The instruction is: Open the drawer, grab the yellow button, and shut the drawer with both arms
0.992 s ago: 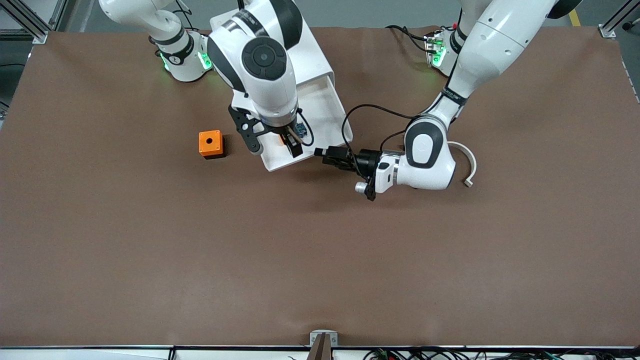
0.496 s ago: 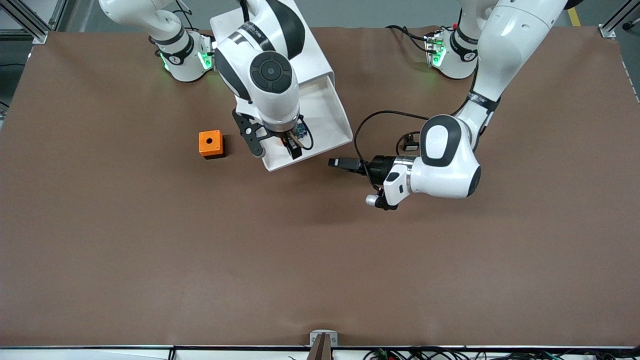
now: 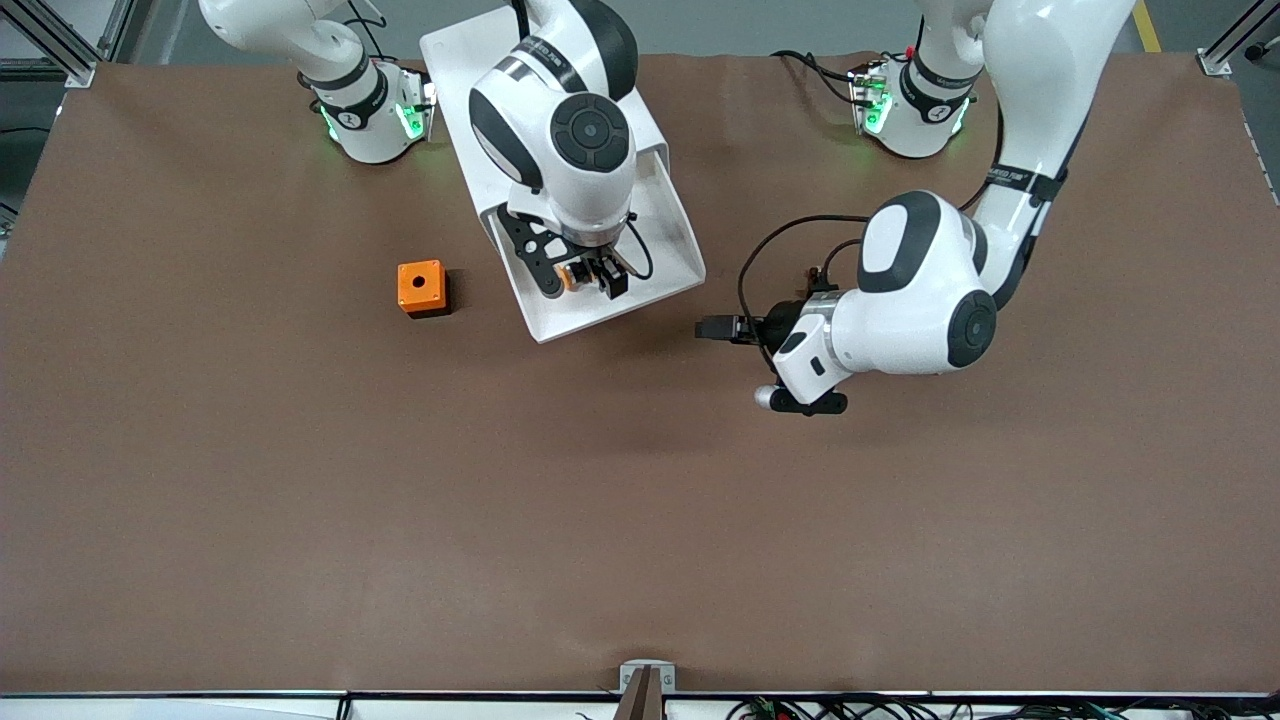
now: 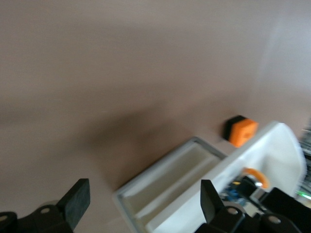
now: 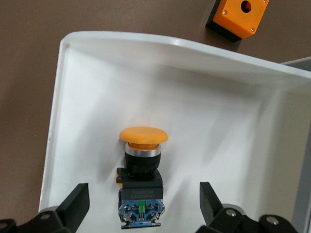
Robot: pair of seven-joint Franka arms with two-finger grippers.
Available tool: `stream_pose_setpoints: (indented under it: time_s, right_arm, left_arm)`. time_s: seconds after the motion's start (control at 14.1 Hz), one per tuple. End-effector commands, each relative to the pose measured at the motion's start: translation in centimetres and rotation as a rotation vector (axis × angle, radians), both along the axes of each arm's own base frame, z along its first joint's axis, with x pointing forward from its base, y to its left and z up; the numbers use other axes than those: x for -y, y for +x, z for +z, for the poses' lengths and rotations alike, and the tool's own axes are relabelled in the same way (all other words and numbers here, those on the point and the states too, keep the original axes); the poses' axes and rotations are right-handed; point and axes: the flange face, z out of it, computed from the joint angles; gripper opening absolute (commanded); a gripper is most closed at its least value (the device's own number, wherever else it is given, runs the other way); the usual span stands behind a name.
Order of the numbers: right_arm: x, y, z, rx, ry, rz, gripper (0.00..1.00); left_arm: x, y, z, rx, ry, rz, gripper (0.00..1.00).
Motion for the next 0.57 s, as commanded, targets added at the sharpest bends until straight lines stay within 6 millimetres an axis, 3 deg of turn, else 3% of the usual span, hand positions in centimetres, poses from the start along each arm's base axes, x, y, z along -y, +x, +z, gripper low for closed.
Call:
stream_pose_setpoints:
  time_s: [0.0, 0.28, 0.5]
  right_arm:
    - [-0.5, -0.4, -0.7, -0.005, -0.007, -0.006, 1.0]
    - [-0.4, -0.3, -1.1, -0.012, -0.013, -0.006, 0.97]
    - [-0.4, -0.2, -1.2, -0.014, -0.015, -0.007, 0.6]
  left_arm:
    - [-1.0, 0.9, 2.5, 0.038, 0.149, -0.047, 1.0]
    - [-3.2, 2.3, 5.0, 0.088, 0.266, -0.015, 1.0]
    - [-4.1, 2.8, 6.6, 0.096, 0.358, 0.126, 1.0]
